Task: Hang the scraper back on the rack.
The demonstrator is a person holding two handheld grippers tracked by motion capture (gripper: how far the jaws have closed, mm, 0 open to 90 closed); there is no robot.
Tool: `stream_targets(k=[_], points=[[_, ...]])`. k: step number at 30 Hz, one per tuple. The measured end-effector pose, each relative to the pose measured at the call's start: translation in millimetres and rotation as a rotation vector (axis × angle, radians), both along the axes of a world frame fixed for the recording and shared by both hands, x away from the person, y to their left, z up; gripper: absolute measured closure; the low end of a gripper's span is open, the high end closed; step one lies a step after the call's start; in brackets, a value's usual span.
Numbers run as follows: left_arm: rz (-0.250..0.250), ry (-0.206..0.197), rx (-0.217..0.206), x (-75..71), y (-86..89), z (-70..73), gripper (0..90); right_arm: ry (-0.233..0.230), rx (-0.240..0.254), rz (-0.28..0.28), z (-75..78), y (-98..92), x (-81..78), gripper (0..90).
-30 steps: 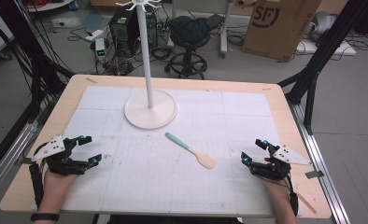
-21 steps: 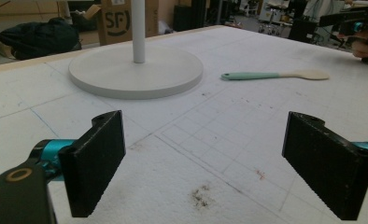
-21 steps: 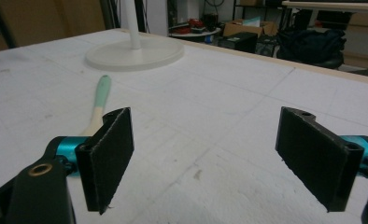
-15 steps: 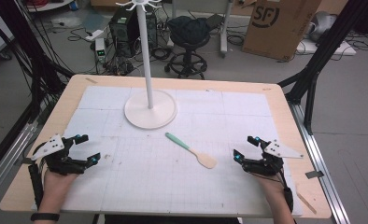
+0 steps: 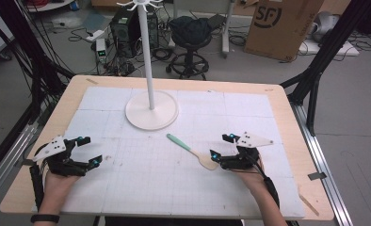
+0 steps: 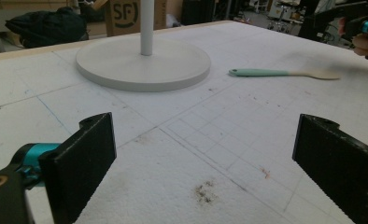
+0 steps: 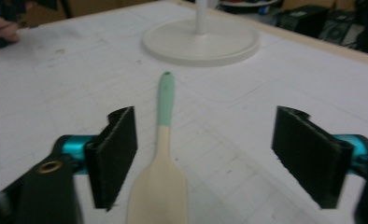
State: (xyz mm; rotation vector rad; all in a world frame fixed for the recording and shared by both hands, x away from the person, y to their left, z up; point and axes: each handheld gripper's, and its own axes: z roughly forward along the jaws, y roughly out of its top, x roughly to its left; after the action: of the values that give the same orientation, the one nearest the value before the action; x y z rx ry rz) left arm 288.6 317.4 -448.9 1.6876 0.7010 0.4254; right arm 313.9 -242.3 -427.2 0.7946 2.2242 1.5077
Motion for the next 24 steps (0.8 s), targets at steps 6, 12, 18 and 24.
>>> stream_targets(k=[6,12,18,24], points=[[-0.001,0.000,0.011,0.2,-0.9,0.1,6.6,0.078,-0.048,0.013,-8.1,22.8,11.5,23.9],[-0.003,-0.001,0.020,-0.1,-1.8,0.2,6.6,0.098,-0.103,0.008,-13.7,45.8,19.6,23.8],[0.001,0.002,0.027,0.1,-2.6,0.2,6.6,0.130,-0.176,0.016,-20.7,61.2,24.1,36.5],[0.003,0.002,0.030,0.0,-3.0,0.2,6.7,0.152,-0.198,0.029,-21.7,66.0,28.1,51.3]])
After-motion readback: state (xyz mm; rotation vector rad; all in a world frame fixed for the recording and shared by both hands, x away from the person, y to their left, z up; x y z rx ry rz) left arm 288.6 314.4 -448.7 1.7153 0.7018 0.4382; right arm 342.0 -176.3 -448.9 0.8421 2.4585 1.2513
